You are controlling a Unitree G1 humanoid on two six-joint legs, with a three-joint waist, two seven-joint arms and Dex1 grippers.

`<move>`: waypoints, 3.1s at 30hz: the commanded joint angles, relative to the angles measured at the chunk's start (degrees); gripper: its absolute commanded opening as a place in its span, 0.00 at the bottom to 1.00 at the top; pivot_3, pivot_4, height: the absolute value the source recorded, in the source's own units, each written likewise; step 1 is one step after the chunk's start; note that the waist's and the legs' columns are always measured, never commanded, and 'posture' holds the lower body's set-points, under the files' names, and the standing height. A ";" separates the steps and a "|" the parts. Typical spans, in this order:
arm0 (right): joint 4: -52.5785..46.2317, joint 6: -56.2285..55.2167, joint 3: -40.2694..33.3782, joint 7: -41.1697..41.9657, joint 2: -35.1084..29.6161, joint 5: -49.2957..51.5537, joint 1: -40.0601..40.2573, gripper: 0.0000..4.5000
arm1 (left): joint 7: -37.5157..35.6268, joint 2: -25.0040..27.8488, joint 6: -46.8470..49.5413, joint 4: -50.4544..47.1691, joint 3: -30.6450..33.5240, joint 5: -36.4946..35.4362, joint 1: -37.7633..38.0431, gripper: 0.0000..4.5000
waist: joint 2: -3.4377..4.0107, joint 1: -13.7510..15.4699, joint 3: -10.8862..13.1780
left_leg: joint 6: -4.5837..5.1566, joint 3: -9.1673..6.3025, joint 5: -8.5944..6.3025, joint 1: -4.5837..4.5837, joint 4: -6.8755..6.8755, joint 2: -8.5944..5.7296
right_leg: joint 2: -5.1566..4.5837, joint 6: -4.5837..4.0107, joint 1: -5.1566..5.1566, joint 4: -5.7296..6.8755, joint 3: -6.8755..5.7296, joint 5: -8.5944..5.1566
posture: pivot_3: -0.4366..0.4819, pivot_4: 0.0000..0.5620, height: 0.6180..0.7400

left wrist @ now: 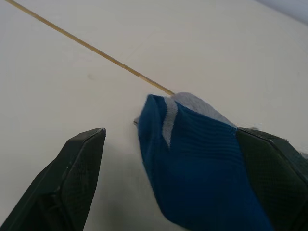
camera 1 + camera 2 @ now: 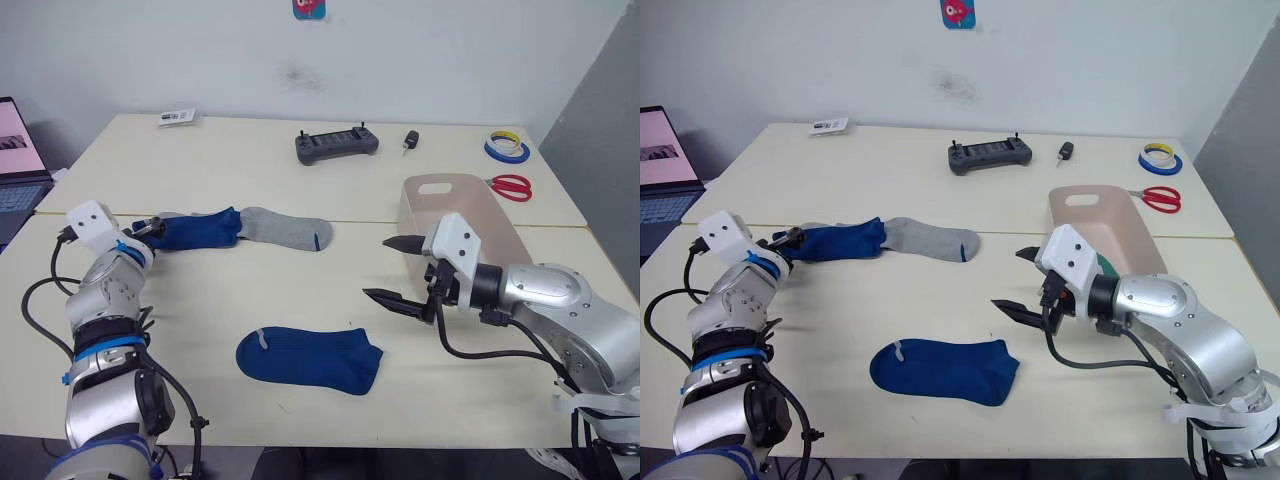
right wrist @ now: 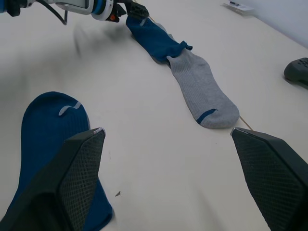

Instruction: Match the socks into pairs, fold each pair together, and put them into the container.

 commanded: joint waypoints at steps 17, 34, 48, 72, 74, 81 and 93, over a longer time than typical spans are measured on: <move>-0.83 -0.74 -0.83 -0.56 -0.25 -0.54 -0.01 1.00 | 1.23 0.50 -6.68 2.03 -0.72 2.22 -1.87 0.01 | 0.00 -0.04 0.00 | -0.01 0.01 0.00 -0.01 0.00 0.01 | -0.01 0.00 -0.01 0.01 0.01 0.00 | 0.48 0.27 1.00; -0.20 -1.18 -4.40 0.53 -2.05 -0.81 1.86 1.00 | -3.67 -9.08 10.03 -42.54 -11.88 -3.60 6.18 0.01 | 0.00 0.14 0.00 | -0.01 0.04 0.01 -0.04 0.03 -0.01 | -0.05 0.00 0.02 -0.01 0.06 0.00 | 0.48 0.27 1.00; -0.27 -0.80 -8.69 1.97 -4.85 1.29 2.99 1.00 | 4.95 -22.63 34.47 -62.47 -6.17 -34.60 3.81 0.01 | -0.01 -0.08 0.01 | -0.01 0.05 0.01 0.00 0.03 0.00 | 0.03 0.01 0.05 -0.01 0.11 0.00 | 0.48 0.27 1.00; 2.71 2.73 5.41 -8.39 8.77 -2.82 -1.61 1.00 | 7.85 -17.25 23.08 -59.17 3.19 -38.78 33.01 0.01 | -0.02 -0.15 0.01 | -0.03 0.07 0.01 0.06 -0.01 0.00 | 0.03 0.01 0.08 -0.07 0.18 0.00 | 0.48 0.27 1.00; 5.93 3.24 7.64 -10.97 12.80 -4.84 -3.13 1.00 | 6.24 -16.48 23.04 -59.15 2.59 -38.51 34.76 0.01 | -0.02 -0.25 0.01 | -0.03 0.07 0.02 0.08 -0.04 0.03 | 0.07 0.01 0.04 -0.03 0.20 0.00 | 0.48 0.27 1.00; 21.97 0.09 13.89 -17.40 25.13 -13.04 -6.76 1.00 | 3.41 -15.32 21.58 -57.38 1.77 -36.38 36.27 0.01 | -0.03 0.04 0.00 | -0.09 0.05 0.05 0.06 -0.04 -0.03 | 0.00 0.01 0.04 -0.05 0.15 0.00 | 0.48 0.27 1.00; 45.83 -9.11 11.81 -18.24 39.84 -17.37 -11.51 1.00 | 2.40 -15.46 19.91 -55.76 1.43 -34.36 36.28 0.01 | -0.02 -0.21 0.00 | -0.08 0.04 0.04 0.07 -0.07 0.00 | 0.02 0.00 -0.01 -0.01 0.14 0.00 | 0.48 0.27 1.00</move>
